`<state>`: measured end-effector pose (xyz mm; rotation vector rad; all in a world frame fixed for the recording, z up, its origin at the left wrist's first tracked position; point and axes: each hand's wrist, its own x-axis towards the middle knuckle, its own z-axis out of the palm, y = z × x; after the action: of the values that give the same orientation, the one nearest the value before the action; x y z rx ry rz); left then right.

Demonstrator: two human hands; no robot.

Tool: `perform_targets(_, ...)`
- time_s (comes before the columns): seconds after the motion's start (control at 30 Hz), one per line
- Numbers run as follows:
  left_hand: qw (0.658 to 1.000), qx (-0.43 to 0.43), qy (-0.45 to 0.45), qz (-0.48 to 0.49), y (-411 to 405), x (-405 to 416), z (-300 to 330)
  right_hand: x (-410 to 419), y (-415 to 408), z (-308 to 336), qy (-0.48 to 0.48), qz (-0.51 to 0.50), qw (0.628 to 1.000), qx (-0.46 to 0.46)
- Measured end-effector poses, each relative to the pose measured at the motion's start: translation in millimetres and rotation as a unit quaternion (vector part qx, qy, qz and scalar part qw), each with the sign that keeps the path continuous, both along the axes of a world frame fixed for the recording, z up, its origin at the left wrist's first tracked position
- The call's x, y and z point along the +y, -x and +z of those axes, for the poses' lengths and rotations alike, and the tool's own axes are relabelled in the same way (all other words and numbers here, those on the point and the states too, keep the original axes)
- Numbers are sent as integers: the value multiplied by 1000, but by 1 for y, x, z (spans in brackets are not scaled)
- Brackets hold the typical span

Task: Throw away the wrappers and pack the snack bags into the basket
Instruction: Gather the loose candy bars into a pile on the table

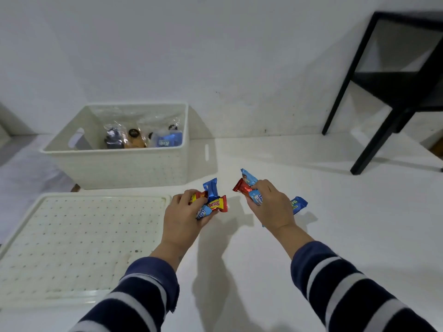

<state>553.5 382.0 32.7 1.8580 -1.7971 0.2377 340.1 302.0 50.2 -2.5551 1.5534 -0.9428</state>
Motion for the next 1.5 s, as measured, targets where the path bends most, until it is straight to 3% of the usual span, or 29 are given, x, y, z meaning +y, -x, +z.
perform_targets(0.4,990,-34,120,72,-117,14,112,-12,-132,117,98,121,985,-71)
perform_targets(0.53,987,7,133,91,-181,6,137,-19,-202,135,85,143,979,-116)
perform_targets(0.7,982,119,114,88,-268,-26,154,-38,-308,156,-35,142,959,-244)
perform_targets(0.87,949,298,37,99,-330,-74,149,-69,-402,146,-169,93,881,-433)
perform_targets(1.0,911,393,-87,91,-362,-105,116,-92,-440,108,-304,2,828,-472)
perform_targets(1.23,892,339,-262,142,-381,-133,72,-110,-457,58,-497,-87,806,-309)
perform_targets(1.5,898,274,-319,128,-379,-143,73,-111,-461,73,-548,-39,819,-167)
